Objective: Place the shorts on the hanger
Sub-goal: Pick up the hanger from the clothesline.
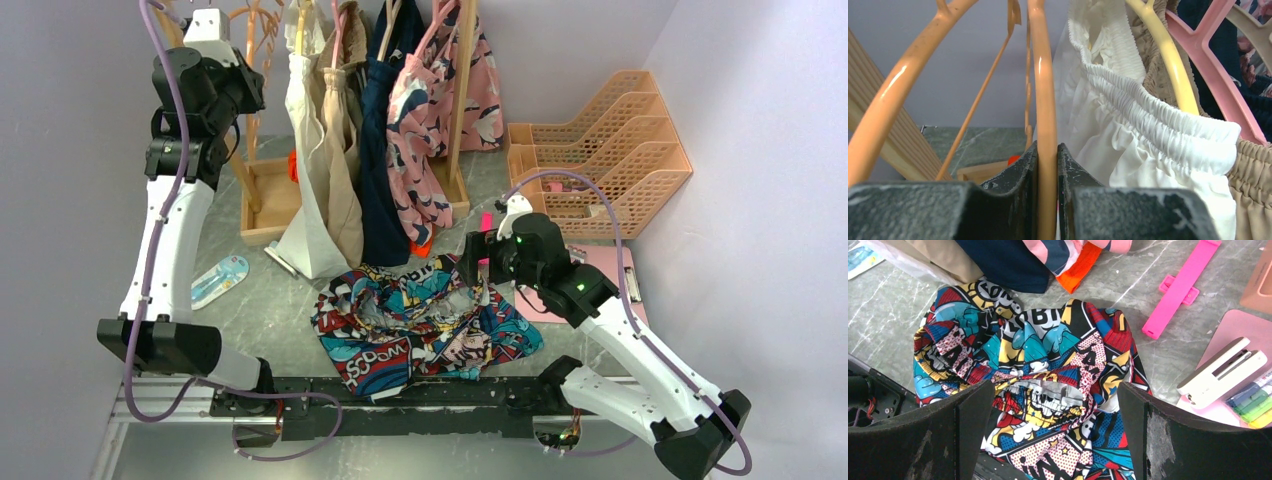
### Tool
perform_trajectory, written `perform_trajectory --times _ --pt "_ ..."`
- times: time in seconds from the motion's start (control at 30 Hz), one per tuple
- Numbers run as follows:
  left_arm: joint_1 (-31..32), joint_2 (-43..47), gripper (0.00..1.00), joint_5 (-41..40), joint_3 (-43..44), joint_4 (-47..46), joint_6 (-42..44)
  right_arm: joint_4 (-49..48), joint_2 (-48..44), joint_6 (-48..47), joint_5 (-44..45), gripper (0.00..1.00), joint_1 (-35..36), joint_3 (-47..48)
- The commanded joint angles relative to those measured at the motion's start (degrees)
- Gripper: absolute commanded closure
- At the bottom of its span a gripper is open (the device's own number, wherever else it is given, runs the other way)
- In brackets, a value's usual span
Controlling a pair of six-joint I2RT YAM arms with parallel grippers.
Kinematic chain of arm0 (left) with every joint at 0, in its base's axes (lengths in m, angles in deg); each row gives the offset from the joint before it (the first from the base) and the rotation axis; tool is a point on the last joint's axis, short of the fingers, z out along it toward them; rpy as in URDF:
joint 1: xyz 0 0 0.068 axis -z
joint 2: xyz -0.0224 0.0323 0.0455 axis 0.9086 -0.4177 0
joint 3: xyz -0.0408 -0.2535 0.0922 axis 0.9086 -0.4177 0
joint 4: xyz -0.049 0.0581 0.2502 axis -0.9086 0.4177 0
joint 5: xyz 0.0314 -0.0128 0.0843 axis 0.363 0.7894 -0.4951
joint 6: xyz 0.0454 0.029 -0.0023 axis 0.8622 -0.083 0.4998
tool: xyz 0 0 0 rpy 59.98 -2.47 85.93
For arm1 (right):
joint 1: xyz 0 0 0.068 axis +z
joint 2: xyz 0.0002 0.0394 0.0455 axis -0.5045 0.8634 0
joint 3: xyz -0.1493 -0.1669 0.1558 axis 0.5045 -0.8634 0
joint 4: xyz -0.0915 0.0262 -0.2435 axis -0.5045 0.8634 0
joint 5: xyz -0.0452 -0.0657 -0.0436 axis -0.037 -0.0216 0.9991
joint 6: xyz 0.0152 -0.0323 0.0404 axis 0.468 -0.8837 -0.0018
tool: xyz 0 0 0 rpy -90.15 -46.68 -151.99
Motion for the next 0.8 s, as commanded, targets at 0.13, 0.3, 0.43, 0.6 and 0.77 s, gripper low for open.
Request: perform_trajectory --times 0.13,0.3,0.43,0.6,0.77 --pt "-0.41 4.18 0.93 -0.33 -5.55 -11.97 0.6 -0.56 -0.4 -0.86 0.64 0.02 -0.08 -0.75" --pt "-0.41 6.68 0.93 -0.96 -9.75 -17.63 -0.35 -0.36 -0.51 -0.82 0.69 0.02 -0.07 -0.52" --pt "-0.41 8.53 0.93 -1.46 -12.41 -21.82 -1.05 -0.13 -0.3 -1.1 0.64 0.02 -0.1 -0.18" --pt "-0.41 8.74 0.93 -0.76 -12.22 -23.31 -1.37 -0.37 -0.05 -1.21 0.51 0.02 -0.08 0.19" --pt "-0.41 9.36 0.93 -0.64 -12.4 -24.04 -1.89 -0.41 -0.35 -1.21 0.4 0.02 -0.05 0.06"
